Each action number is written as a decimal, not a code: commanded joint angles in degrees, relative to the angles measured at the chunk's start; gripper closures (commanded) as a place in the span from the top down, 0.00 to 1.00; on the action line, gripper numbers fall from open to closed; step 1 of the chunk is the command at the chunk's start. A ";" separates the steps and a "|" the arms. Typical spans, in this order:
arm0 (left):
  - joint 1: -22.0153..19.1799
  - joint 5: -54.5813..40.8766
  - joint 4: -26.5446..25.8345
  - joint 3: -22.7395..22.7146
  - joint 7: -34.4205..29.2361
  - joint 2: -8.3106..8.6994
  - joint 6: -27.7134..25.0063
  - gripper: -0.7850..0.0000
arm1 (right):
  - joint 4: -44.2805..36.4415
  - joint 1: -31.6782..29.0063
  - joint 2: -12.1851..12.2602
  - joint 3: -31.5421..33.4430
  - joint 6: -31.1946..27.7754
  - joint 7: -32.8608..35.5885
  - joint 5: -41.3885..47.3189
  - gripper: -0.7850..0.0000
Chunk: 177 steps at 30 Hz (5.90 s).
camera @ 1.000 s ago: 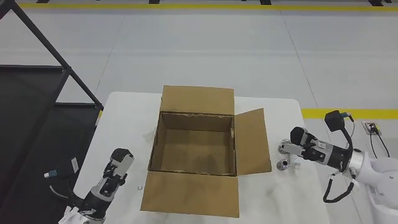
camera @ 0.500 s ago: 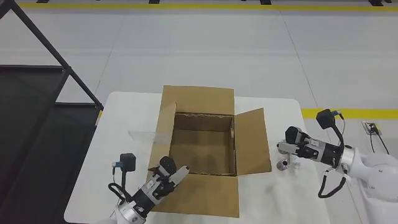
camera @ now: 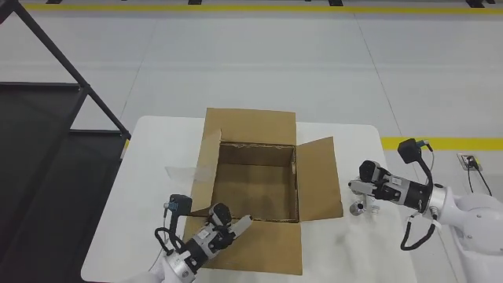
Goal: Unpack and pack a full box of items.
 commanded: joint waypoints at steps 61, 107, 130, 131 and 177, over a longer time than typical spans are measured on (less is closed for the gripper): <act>2.82 1.92 -2.26 -7.93 9.26 0.05 8.96 1.00 | -0.30 2.59 4.35 -2.86 4.52 -0.52 -7.08 1.00; 1.50 3.12 -4.09 -5.96 10.06 -0.11 8.30 1.00 | 9.73 7.65 3.84 -17.39 28.56 2.36 -50.43 1.00; 1.50 3.12 -4.09 -5.96 10.06 -0.11 8.30 1.00 | 27.37 16.91 1.45 -24.51 24.61 -0.95 -46.27 0.64; 1.50 3.12 -4.09 -5.96 10.06 -0.11 8.30 1.00 | 27.68 17.07 1.38 -24.71 24.51 -1.04 -46.18 0.63; 11.97 -6.54 -7.58 -18.25 23.63 -0.43 3.48 1.00 | -25.13 3.23 4.61 -12.32 20.30 -3.69 -24.21 0.00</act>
